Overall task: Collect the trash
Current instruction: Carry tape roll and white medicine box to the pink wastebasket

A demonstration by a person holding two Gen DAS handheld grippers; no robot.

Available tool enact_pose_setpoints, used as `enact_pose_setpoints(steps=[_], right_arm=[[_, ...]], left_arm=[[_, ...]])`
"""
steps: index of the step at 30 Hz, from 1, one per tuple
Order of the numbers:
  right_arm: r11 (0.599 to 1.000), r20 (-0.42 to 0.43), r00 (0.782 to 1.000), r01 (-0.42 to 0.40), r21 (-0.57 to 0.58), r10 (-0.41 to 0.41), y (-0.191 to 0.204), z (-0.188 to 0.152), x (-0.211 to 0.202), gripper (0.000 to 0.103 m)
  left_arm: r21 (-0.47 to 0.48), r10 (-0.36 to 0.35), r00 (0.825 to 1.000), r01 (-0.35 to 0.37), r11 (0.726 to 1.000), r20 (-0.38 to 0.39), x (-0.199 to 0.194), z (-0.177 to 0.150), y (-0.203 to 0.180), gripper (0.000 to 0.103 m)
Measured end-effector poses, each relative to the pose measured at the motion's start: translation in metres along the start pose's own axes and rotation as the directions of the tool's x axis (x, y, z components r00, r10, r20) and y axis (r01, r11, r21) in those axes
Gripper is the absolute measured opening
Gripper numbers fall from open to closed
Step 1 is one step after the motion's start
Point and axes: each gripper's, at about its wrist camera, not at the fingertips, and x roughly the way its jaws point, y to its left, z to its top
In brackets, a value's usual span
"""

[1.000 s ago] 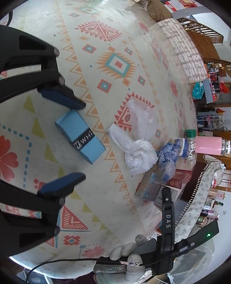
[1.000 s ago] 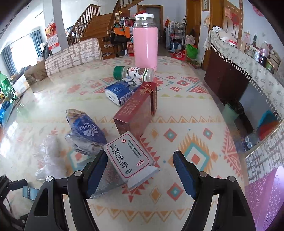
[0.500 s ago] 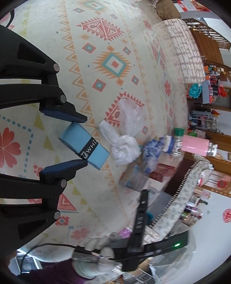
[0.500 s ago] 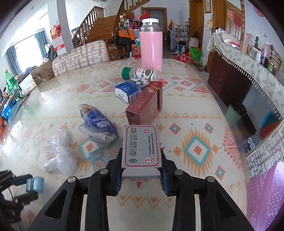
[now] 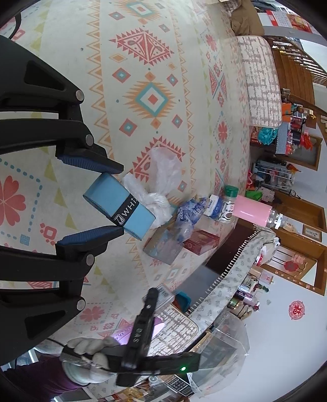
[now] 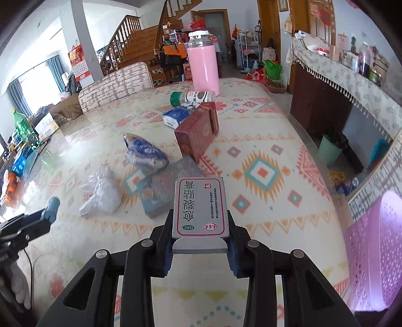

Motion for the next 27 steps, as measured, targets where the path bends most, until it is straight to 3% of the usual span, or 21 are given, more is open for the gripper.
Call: enact_pose_setpoints(steps=[18,27], right_arm=[[0.999,-0.002,1.0,-0.006,0.052,0.006,-0.003,-0.041,-0.036,0.037],[0.997,0.062,0.998,0.004,0.077,-0.008,-0.017,-0.058,-0.077,0.037]], left_arm=[[0.039,-0.037,0.999,0.036,0.999,0.021,-0.004,-0.003,-0.015,0.041],[0.087,-0.036,0.999,0.034,0.996,0.018,-0.003,-0.008,-0.031,0.041]])
